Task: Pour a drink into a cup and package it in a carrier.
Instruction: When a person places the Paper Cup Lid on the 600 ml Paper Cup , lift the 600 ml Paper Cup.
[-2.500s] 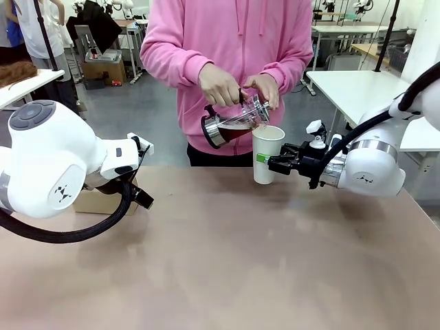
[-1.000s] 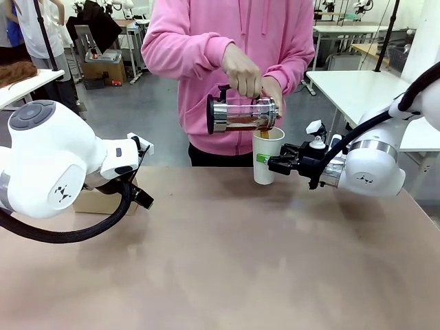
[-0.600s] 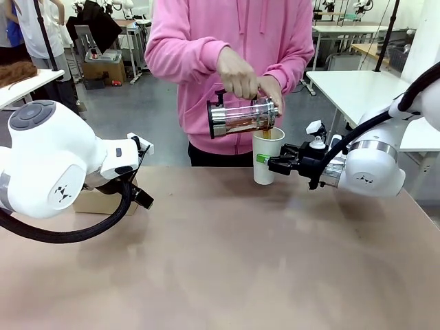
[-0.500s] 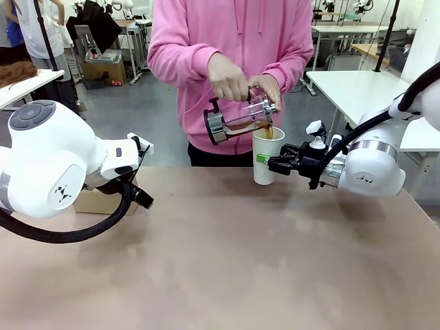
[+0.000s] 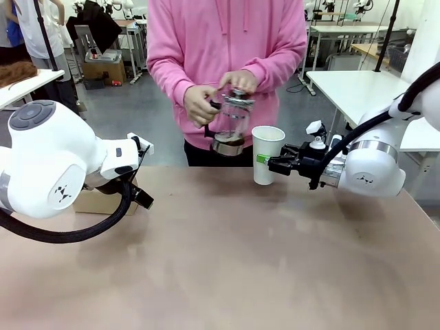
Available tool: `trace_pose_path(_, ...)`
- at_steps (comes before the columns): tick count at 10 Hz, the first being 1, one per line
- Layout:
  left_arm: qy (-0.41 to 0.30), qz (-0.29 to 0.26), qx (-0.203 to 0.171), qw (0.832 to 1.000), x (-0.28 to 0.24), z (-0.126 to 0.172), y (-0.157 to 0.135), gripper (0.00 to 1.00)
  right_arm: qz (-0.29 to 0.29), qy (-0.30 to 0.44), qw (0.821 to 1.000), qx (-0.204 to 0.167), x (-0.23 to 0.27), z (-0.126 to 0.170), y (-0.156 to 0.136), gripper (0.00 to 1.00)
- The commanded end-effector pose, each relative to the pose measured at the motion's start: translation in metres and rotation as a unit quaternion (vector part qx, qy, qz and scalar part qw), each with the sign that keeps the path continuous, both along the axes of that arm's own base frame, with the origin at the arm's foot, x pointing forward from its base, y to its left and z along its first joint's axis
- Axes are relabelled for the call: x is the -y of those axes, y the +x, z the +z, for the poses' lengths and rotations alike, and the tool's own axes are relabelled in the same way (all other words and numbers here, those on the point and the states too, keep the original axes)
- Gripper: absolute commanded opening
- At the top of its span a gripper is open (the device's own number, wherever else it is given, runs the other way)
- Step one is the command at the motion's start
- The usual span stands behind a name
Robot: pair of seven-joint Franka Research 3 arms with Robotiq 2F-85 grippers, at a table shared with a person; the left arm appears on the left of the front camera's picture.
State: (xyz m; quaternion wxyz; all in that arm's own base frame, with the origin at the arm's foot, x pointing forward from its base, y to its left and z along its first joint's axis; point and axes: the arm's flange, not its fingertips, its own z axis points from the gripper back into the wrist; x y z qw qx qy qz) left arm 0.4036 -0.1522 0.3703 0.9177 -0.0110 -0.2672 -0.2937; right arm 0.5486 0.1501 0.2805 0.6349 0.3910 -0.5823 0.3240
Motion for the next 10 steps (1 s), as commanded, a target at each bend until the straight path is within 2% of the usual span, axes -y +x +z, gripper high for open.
trace_pose_path(1, -0.001, 0.000, 0.000, 1.000, -0.0005, 0.0003, -0.0001, 1.00, -0.002, -0.006, 1.000, 0.004, -0.0019, 0.0039, -0.0034, 0.80)
trace_pose_path(10, -0.001, 0.000, 0.000, 1.000, -0.0005, 0.0003, -0.0001, 1.00, -0.002, -0.006, 1.000, 0.004, -0.0019, 0.0039, -0.0034, 0.80)
